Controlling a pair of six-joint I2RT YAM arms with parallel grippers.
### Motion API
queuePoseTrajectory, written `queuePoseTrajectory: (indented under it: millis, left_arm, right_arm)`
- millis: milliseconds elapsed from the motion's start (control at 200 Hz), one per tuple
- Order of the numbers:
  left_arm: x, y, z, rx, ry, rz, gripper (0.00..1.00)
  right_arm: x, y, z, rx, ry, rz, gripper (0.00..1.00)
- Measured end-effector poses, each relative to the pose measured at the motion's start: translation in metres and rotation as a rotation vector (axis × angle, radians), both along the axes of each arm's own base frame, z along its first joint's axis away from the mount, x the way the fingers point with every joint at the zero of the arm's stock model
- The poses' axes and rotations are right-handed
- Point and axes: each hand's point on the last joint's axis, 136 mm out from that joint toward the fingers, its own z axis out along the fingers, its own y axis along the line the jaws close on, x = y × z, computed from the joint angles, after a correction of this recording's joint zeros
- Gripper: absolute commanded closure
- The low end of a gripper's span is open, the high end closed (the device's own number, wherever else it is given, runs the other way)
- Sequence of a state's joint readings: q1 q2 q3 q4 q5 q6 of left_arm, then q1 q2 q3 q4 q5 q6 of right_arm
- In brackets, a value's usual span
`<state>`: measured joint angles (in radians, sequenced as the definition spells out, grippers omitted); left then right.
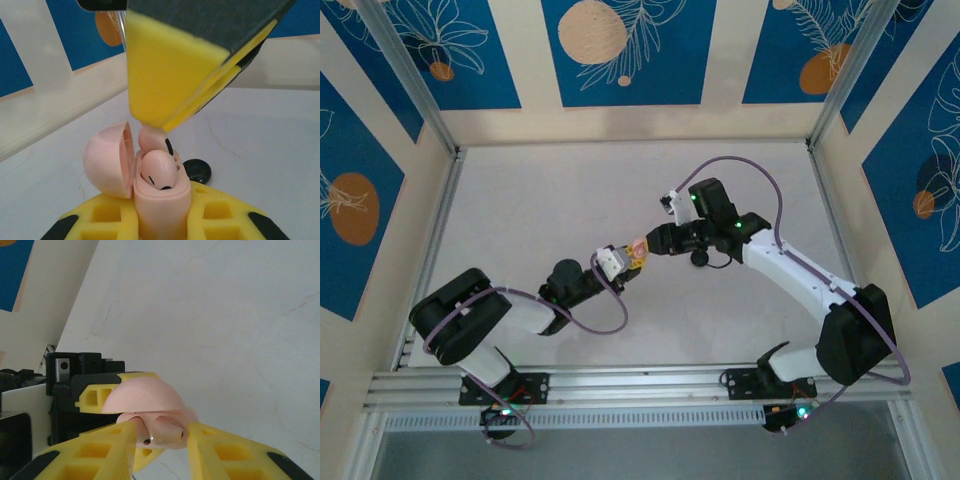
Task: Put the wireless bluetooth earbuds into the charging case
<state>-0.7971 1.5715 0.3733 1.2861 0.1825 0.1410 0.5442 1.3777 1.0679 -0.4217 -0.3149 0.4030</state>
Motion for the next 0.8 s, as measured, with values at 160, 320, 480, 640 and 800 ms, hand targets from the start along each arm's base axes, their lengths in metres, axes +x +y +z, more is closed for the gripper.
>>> queuePoseTrajectory:
  millis: [160,320,480,640,800]
  left_arm:
    - [0.0,0.0,0.0,0.002,0.002,0.0,0.88]
    - [-0.001,0.001,-0.002,0.012,0.011,0.0,0.88]
    - [-0.001,0.001,-0.001,0.012,0.011,-0.001,0.88]
    - [-0.001,0.001,-0.003,0.019,0.018,-0.001,0.88]
    - [-0.002,0.001,-0.006,0.029,0.028,-0.005,0.88]
  right_arm:
    - [0.001,0.001,-0.005,-0.023,0.005,0.006,0.78]
    - [0.0,0.001,-0.006,-0.04,0.005,0.007,0.82]
    - [-0.002,0.002,-0.006,-0.04,0.014,0.005,0.83]
    - [-0.003,0.004,-0.01,-0.042,0.042,-0.005,0.83]
    - [-0.004,0.003,-0.013,-0.052,0.086,-0.029,0.76]
